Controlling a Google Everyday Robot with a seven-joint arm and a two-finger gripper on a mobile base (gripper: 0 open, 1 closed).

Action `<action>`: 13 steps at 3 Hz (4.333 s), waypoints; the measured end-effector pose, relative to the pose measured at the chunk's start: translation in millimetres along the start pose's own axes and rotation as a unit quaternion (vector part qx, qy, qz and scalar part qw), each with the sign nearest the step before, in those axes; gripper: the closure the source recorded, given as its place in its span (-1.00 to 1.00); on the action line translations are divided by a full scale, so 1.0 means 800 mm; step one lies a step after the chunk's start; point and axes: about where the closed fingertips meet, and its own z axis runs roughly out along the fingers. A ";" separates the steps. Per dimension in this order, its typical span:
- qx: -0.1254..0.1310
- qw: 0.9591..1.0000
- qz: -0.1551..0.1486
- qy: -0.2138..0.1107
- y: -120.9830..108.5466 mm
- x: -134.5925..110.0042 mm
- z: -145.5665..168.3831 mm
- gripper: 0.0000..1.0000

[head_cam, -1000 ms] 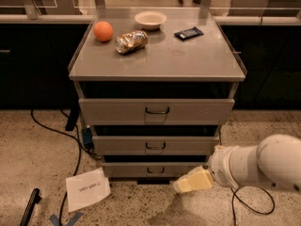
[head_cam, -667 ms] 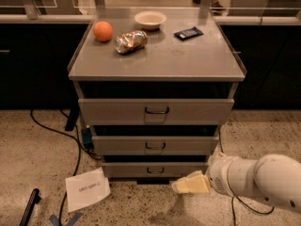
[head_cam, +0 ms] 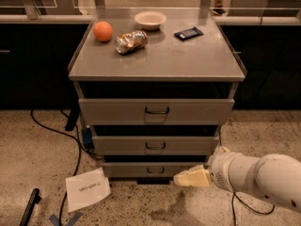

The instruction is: Open bottom drawer

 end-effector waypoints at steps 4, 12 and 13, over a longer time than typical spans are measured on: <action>0.000 1.000 0.000 0.000 0.000 0.000 0.000 0.78; 0.000 0.984 0.167 -0.069 -0.010 0.148 0.292 1.00; 0.030 0.978 0.185 -0.094 -0.013 0.164 0.323 1.00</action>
Offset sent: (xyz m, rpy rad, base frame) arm 0.0000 0.0000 0.0000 0.0000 0.0000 0.0000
